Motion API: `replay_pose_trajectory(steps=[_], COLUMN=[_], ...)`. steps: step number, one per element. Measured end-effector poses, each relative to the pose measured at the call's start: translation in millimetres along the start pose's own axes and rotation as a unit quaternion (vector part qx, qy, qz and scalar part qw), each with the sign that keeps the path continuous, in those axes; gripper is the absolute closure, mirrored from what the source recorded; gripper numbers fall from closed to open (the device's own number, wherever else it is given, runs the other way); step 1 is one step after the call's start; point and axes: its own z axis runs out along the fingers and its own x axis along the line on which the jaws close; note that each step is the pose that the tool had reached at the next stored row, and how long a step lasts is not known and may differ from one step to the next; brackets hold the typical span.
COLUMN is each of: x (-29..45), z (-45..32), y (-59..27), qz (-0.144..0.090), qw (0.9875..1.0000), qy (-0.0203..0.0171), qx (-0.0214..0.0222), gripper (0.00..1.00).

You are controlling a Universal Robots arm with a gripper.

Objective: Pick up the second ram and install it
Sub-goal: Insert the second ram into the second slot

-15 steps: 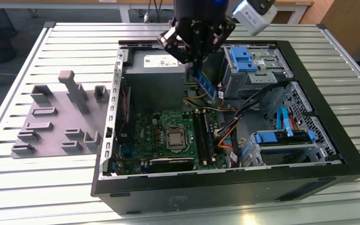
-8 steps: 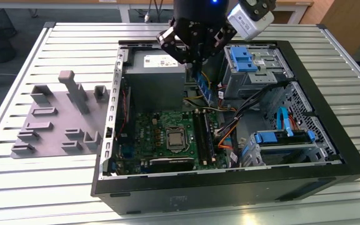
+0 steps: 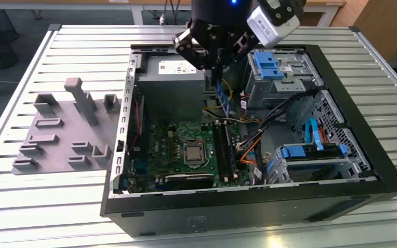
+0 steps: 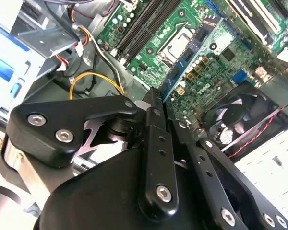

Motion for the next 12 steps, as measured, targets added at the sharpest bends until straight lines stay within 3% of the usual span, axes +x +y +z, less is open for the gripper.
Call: replay_pose_trajectory(steps=[3,7,12], x=[0.0,0.0,-1.5], z=[0.4,0.8,3.4], y=[0.0,0.0,-0.3], qz=[0.027,0.061,0.072], qw=[0.9996,0.9981,0.9974], qy=[-0.0002,-0.0005,0.0009], qx=[0.0011,0.0024,0.0027], gripper=[0.86,0.86,0.86])
